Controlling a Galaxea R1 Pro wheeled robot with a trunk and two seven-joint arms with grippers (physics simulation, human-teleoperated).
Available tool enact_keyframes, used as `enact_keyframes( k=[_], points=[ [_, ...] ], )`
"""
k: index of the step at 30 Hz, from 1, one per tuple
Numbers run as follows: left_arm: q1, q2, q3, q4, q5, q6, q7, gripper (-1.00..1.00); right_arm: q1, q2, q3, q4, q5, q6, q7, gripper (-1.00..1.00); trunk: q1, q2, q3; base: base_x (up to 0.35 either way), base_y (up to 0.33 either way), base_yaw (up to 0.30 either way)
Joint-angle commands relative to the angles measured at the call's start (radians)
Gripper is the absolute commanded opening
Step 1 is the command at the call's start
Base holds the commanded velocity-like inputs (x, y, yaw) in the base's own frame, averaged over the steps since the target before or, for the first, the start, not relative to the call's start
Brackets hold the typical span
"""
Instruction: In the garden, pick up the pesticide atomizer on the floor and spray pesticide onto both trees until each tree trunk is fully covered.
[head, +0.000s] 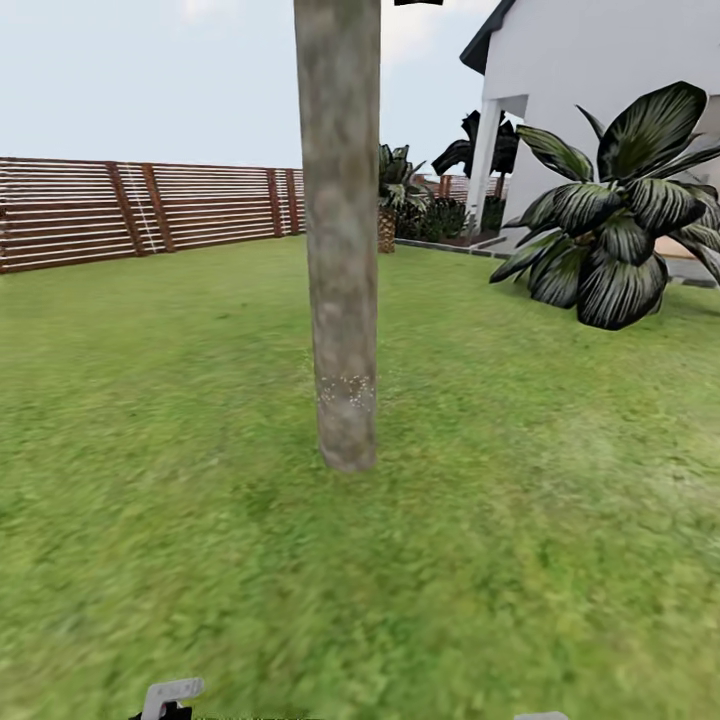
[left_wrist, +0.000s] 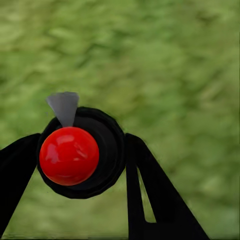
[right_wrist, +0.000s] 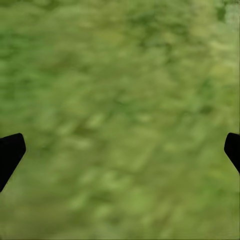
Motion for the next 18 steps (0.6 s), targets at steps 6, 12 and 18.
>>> enact_keyframes(
  k=[6,12,18],
  points=[
    [-0.001,-0.002,0.009,0.011,-0.008,-0.004,-0.004,-1.0,0.0,0.0,-0.003,0.001,0.01,-0.002,-0.007,1.0,0.0,0.0,-0.001,0.0,0.0,0.285],
    [-0.001,-0.002,0.009,0.015,-0.008,-0.004,-0.004,-1.0,0.0,0.0,-0.005,0.001,0.011,-0.003,-0.008,1.0,0.0,0.0,-0.001,0.0,0.0,0.285],
    [-0.001,-0.002,0.009,0.015,-0.008,-0.005,-0.004,-1.0,0.0,0.0,-0.003,0.001,0.011,-0.003,-0.008,1.0,0.0,0.0,-0.001,-0.012,-0.01,0.285]
  ],
)
